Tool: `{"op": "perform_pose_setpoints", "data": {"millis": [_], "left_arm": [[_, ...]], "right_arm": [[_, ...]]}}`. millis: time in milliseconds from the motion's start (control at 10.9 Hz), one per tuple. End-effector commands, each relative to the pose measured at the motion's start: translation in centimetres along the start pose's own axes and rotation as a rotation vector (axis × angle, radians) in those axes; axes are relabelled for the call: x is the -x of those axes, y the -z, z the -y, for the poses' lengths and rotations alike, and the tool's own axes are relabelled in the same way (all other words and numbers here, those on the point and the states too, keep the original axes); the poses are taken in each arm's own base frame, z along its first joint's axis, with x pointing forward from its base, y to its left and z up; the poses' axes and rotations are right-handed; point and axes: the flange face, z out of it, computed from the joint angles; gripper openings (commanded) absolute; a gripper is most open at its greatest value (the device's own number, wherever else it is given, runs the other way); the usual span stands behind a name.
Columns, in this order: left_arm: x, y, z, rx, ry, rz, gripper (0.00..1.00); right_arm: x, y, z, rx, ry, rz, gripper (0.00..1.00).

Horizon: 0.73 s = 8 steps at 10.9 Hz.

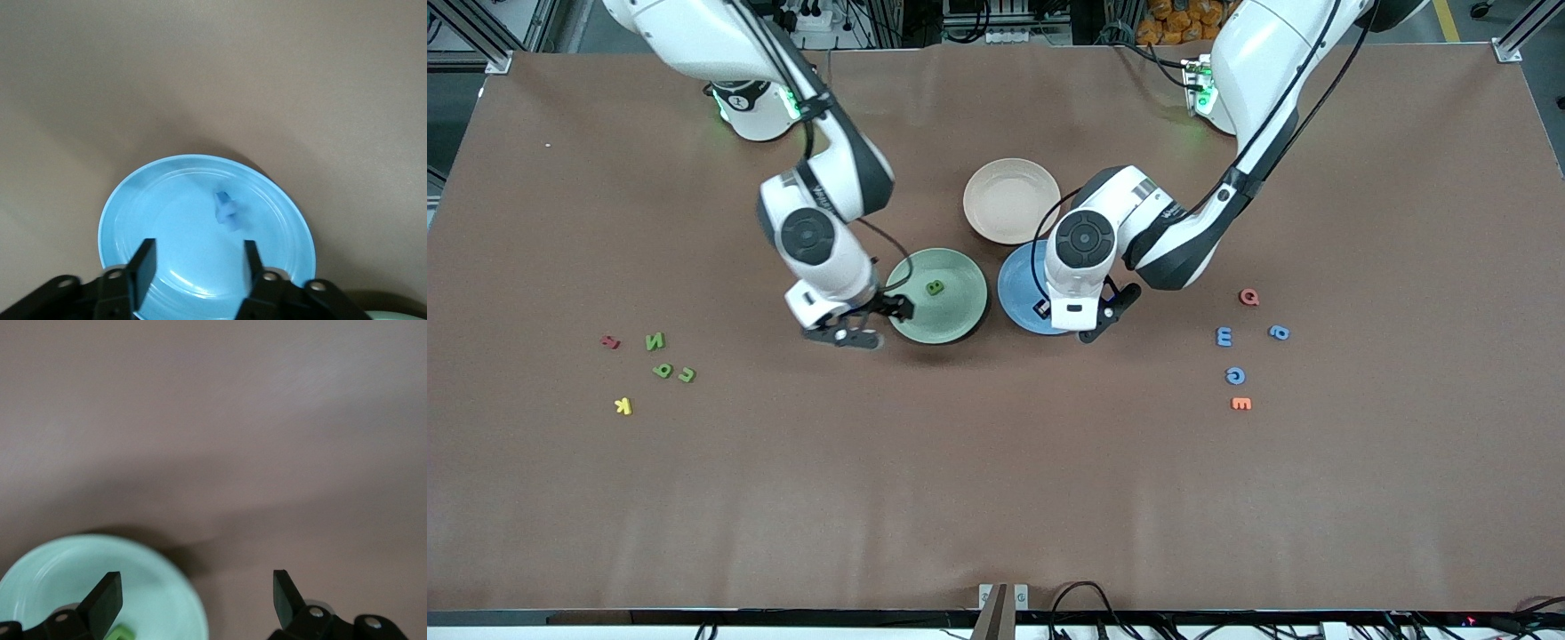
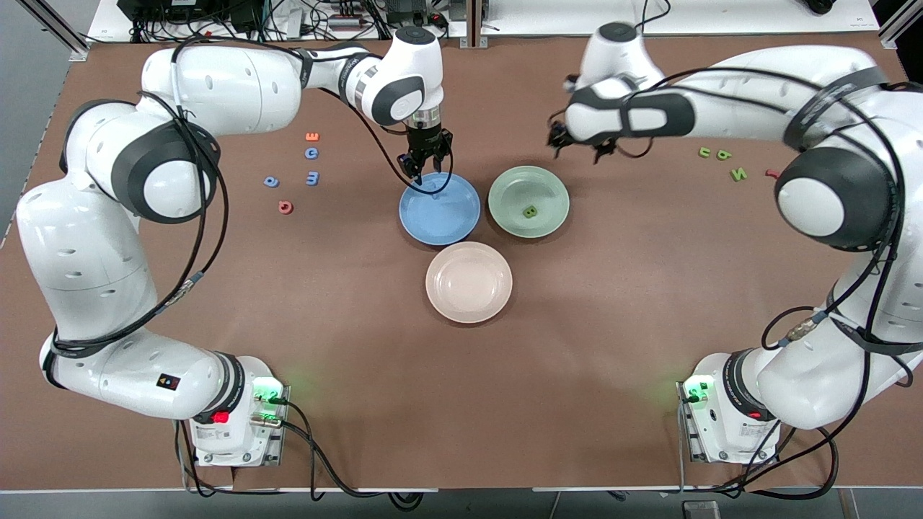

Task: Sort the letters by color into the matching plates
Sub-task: 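Carry B to the green plate while the left gripper carries x to blue, then release letters and return both grippers to the letter piles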

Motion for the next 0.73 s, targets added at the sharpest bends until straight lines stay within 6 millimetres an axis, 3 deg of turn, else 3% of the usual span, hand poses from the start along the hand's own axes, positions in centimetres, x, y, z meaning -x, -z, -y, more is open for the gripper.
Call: {"op": "perform_pose_setpoints", "data": {"millis": [0, 367, 643], "left_arm": [[-0.1, 0.1, -0.5, 0.004, 0.008, 0.002, 1.00], [-1.7, 0.0, 0.1, -0.020, -0.071, -0.071, 1.00], [-6.2, 1.5, 1.6, -0.060, -0.117, -0.092, 1.00]], "right_arm": [[-4.9, 1.7, -7.3, -0.008, -0.091, -0.015, 1.00], [-10.6, 1.7, -18.7, -0.032, -0.129, -0.036, 1.00], [-12.8, 0.4, -25.6, -0.044, -0.155, -0.045, 1.00]]}}
